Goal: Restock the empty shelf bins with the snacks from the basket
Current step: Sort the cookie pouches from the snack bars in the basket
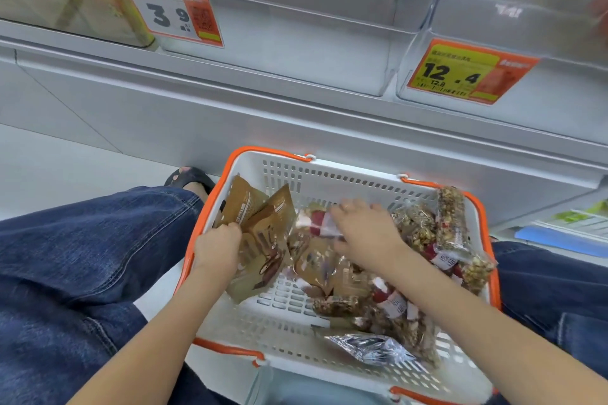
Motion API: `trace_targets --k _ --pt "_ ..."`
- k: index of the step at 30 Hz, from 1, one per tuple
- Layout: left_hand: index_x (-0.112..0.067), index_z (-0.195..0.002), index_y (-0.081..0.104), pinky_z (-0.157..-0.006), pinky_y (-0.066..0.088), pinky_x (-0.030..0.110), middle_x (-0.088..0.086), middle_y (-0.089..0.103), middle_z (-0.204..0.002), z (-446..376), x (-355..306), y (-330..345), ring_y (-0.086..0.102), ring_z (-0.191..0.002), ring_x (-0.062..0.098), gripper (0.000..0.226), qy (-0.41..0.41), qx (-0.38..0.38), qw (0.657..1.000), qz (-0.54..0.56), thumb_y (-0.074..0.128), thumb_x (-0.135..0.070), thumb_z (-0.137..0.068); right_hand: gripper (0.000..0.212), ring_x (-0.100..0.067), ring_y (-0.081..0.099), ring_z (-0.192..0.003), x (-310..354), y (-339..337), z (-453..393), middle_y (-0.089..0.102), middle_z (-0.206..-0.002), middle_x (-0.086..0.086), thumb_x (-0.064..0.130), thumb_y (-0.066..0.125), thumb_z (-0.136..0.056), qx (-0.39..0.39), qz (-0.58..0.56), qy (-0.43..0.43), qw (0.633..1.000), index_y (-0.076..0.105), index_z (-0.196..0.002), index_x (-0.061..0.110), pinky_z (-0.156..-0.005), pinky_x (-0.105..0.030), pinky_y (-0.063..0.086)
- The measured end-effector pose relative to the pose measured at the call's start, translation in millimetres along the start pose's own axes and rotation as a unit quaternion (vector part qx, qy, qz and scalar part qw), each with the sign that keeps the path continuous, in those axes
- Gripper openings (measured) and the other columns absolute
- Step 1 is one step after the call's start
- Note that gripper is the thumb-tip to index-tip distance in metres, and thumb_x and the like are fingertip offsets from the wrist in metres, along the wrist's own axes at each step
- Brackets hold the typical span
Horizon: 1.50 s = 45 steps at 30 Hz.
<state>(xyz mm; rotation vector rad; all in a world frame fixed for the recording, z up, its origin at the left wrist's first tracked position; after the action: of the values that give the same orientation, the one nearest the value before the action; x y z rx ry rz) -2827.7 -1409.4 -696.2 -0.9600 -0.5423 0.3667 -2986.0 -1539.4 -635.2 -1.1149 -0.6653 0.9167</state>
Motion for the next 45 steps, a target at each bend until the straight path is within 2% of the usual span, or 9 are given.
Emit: trace_targets --k 6,13,16,19,24,28,32,38,45 --pt "-0.015 -0.122 0.05 -0.089 0.053 0.033 0.004 0.061 -0.123 4 4 2 0.063 -0.108 0.022 0.03 -0.014 0.009 1.0 0.02 0.057 -0.019 -0.093 0.061 -0.036 0.04 -0.129 -146 11 73 0.046 -0.14 -0.016 0.033 0.054 -0.092 -0.078 -0.007 0.265 0.961 0.034 -0.143 0.006 -0.102 -0.05 0.037" --pt "-0.011 -0.134 0.038 -0.089 0.051 0.033 0.004 0.057 -0.129 9 6 1 0.061 -0.113 0.024 0.044 -0.005 -0.003 1.0 -0.003 0.055 -0.015 -0.094 0.054 -0.032 0.049 -0.122 -118 7 64 0.055 -0.132 -0.007 0.013 0.061 -0.086 -0.113 0.011 0.202 0.973 0.048 -0.134 0.031 -0.099 -0.052 0.036" --pt "-0.011 -0.134 0.038 -0.084 0.054 0.033 0.004 0.062 -0.122 6 8 2 0.065 -0.104 0.023 0.045 -0.017 -0.012 0.999 0.033 0.055 -0.015 -0.093 0.044 -0.025 0.054 -0.105 -131 -22 82 0.056 -0.122 -0.001 0.019 0.061 -0.084 -0.194 -0.125 0.198 0.953 0.051 -0.126 0.028 -0.089 -0.044 0.045" --pt "-0.011 -0.13 0.042 -0.085 0.054 0.035 0.005 0.061 -0.123 0 4 0 0.064 -0.105 0.024 0.042 -0.015 -0.009 0.999 0.038 0.058 -0.016 -0.092 0.054 -0.006 0.048 -0.104 -115 -12 96 0.05 -0.115 0.014 0.012 0.07 -0.075 -0.052 -0.295 0.095 0.949 0.047 -0.12 0.032 -0.088 -0.024 0.041" --pt "-0.014 -0.121 0.05 -0.085 0.054 0.035 0.005 0.06 -0.12 -6 4 1 0.063 -0.106 0.025 0.033 -0.023 0.01 0.998 0.057 0.058 -0.014 -0.09 0.046 -0.012 0.041 -0.105 -67 74 134 0.045 -0.108 0.011 -0.007 0.052 -0.075 0.234 -0.175 -0.001 0.956 0.046 -0.108 0.024 -0.083 -0.027 0.039" --pt "-0.014 -0.119 0.052 -0.082 0.053 0.035 0.006 0.06 -0.118 -7 6 2 0.062 -0.104 0.026 0.029 -0.029 0.014 0.996 0.083 0.057 -0.011 -0.09 0.054 -0.018 0.036 -0.12 -60 80 125 0.043 -0.125 0.004 0.013 0.064 -0.081 0.249 -0.049 0.008 0.967 0.039 -0.128 0.023 -0.096 -0.035 0.034" --pt "-0.014 -0.118 0.052 -0.083 0.055 0.034 0.006 0.063 -0.116 -5 7 2 0.064 -0.102 0.025 0.028 -0.03 0.013 0.996 0.082 0.057 -0.013 -0.09 0.046 -0.011 0.04 -0.106 -38 50 96 0.046 -0.109 0.011 0.041 0.069 -0.08 0.198 -0.175 0.016 0.964 0.046 -0.118 0.029 -0.086 -0.028 0.04" --pt "-0.013 -0.12 0.054 -0.084 0.056 0.037 0.007 0.062 -0.117 -6 9 5 0.064 -0.104 0.027 0.027 -0.033 0.025 0.996 0.083 0.055 -0.014 -0.093 0.048 -0.014 0.057 -0.096 -1 48 -31 0.058 -0.119 0.0 0.016 0.066 -0.086 0.083 -0.289 0.021 0.953 0.047 -0.13 0.016 -0.082 -0.023 0.047" --pt "-0.012 -0.11 0.058 -0.069 0.051 0.032 0.006 0.065 -0.104 -25 14 18 0.066 -0.091 0.027 0.019 -0.054 0.067 0.99 0.107 0.05 -0.014 -0.093 0.03 -0.026 0.06 -0.103 -33 139 -106 0.062 -0.114 -0.01 0.016 0.057 -0.093 0.19 -0.231 0.152 0.942 0.051 -0.12 0.006 -0.077 -0.027 0.043"
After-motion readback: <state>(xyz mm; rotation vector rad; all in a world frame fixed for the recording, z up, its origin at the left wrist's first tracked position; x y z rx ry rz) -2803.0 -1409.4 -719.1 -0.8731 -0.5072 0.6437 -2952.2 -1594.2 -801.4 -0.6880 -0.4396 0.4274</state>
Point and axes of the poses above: each hand's wrist, its own z-axis away from the middle knuckle, its own y-axis out of the palm, x = y × z, the point moved 9 cm from there along -z, towards the middle knuckle
